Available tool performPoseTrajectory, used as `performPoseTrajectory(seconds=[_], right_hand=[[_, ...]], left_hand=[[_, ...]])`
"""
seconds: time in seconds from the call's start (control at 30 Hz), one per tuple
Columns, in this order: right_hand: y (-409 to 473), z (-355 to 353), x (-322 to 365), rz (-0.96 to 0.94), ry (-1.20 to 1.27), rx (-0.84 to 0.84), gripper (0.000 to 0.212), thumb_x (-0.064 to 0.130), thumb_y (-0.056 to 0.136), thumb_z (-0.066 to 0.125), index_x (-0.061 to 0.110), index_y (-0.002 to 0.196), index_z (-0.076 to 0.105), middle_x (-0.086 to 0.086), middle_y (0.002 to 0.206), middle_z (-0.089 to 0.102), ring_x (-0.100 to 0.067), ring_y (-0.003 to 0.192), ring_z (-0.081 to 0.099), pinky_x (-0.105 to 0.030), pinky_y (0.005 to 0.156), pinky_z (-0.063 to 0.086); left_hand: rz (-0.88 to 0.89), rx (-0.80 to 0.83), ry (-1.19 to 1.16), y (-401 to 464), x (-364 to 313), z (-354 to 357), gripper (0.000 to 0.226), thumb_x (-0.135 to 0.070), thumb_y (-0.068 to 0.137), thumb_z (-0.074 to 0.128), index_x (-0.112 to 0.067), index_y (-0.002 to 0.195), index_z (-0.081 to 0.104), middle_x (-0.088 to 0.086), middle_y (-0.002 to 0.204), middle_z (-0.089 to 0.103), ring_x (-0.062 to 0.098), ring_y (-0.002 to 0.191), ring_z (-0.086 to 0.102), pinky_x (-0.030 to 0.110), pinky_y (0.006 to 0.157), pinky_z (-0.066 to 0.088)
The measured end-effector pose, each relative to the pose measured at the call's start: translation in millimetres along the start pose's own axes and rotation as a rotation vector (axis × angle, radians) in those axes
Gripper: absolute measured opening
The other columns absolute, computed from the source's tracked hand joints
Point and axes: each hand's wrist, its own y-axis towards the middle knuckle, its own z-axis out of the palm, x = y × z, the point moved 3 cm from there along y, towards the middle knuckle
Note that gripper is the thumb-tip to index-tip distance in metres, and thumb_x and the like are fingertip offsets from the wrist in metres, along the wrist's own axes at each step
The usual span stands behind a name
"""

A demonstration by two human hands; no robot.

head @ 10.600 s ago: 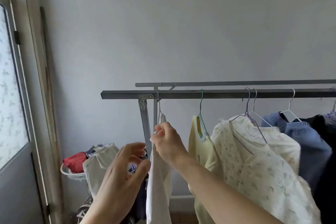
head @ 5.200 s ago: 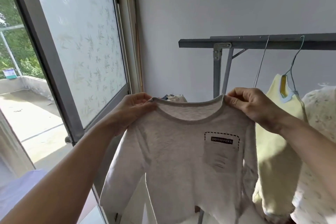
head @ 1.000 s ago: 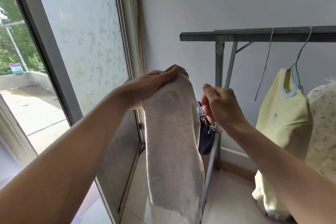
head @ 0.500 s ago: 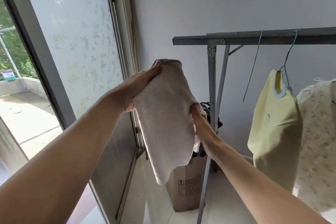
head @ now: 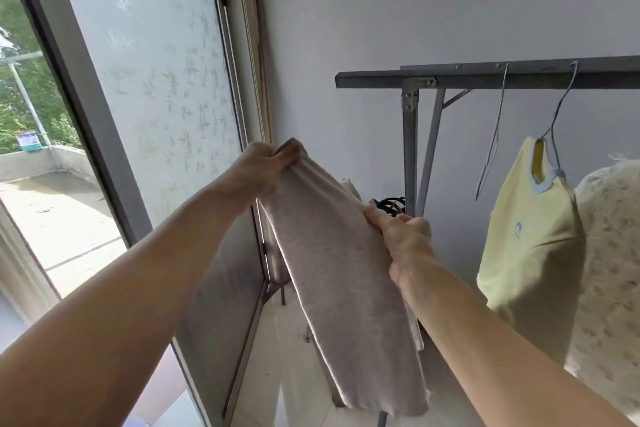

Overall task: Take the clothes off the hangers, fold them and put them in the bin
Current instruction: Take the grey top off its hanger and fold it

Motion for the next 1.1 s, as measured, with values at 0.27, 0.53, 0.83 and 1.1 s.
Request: performPoseTrajectory(seconds=[0.27,0.53,0.83,1.1], right_hand=[[-10.5,-2.6,1.1,-0.202,-0.178,0.236,0.041,0.011,0.073,0.083,0.010,0.109,0.063,-0.006,0.096,0.071,-0.019,0.084,0.069,-0.028,0.076,0.054],[-16.1,-12.0,6.2,-0.450,-0.446,0.291,0.014,0.021,0.086,0.071,0.014,0.083,0.060,-0.006,0.092,0.061,-0.018,0.085,0.056,-0.027,0.077,0.042],[-27.8,-21.7,7.6,-0.076,-0.022,0.591,0.016,0.021,0.096,0.054,0.010,0.107,0.058,-0.009,0.092,0.066,-0.022,0.082,0.064,-0.035,0.072,0.055],[-9.9,-13.4,21.9,0.036,0.177,0.422,0.032,0.030,0.093,0.058,0.012,0.119,0.056,-0.018,0.110,0.058,-0.029,0.099,0.060,-0.049,0.095,0.050]], left_hand=[[0.353,-0.061,0.055,3.5,-25.4,3.5,0.052,-0.048,0.093,0.059,0.002,0.087,0.070,0.006,0.069,0.048,0.014,0.069,0.045,0.030,0.066,0.036],[0.551,-0.080,0.207,12.2,-50.4,8.4,0.045,-0.040,0.094,0.060,0.001,0.084,0.072,0.014,0.088,0.065,0.016,0.086,0.058,0.030,0.082,0.047],[0.230,-0.075,-0.113,21.2,-39.8,16.4,0.036,-0.040,0.089,0.069,-0.007,0.075,0.065,0.000,0.061,0.055,0.010,0.055,0.050,0.020,0.054,0.042],[-0.561,0.395,-0.955,-42.2,50.6,75.5,0.104,-0.089,0.079,0.015,-0.007,0.112,0.069,0.016,0.099,0.073,0.028,0.081,0.074,0.034,0.074,0.055]])
